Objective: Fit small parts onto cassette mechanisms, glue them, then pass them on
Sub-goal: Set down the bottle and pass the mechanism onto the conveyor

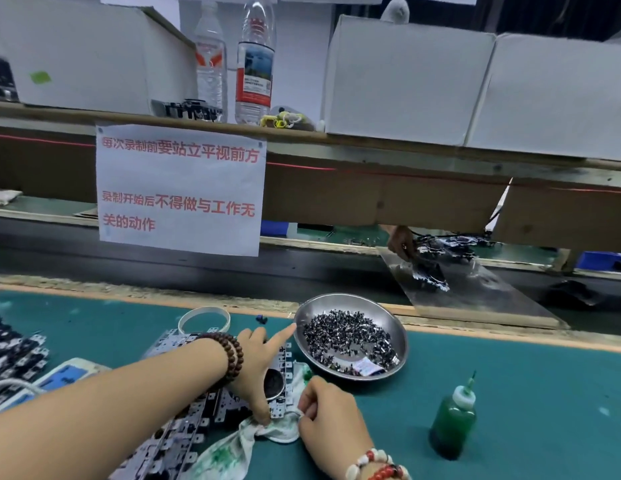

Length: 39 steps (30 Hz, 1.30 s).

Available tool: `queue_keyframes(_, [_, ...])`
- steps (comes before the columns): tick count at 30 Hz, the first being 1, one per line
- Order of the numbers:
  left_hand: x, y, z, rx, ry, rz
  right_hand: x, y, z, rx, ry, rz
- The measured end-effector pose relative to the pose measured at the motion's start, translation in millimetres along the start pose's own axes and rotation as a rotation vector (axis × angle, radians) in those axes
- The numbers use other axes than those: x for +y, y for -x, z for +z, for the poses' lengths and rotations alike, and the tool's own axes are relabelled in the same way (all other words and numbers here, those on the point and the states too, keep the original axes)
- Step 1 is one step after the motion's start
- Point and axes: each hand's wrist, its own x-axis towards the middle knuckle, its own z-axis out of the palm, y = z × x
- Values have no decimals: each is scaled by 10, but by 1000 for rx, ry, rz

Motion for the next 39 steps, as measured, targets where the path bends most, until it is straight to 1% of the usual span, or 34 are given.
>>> queue_keyframes(3, [11,8,38,52,3,2,4,-49,-18,29,-14,32])
queue_keyframes(8, [-23,63,-78,25,45,72,14,-81,-18,62,-10,60])
queue_keyframes(16, [-1,114,-15,69,-17,47,24,-59,-51,43,23,26])
queue_keyframes(24, [-63,188,-79,-11,104,120,37,-51,-76,23,18,24])
queue_keyframes(27, [-35,189,-45,11,149,127,45,-42,-81,11,11,14])
queue_keyframes(30, [-28,193,-10,56,194,135,53,-26,-69,-33,-73,-54])
queue_keyframes(33, [-45,210,-25,30,209,165,57,-26,-71,-96,-140,-118])
queue_keyframes(36, [-49,214,-31,27,195,179,44,-52,-73,-159,-150,-157])
queue_keyframes(37, [-47,210,-18,39,192,175,41,-70,-84,-143,-163,-148])
queue_keyframes(39, [-51,202,24,72,200,164,48,-144,-153,-19,-201,-71])
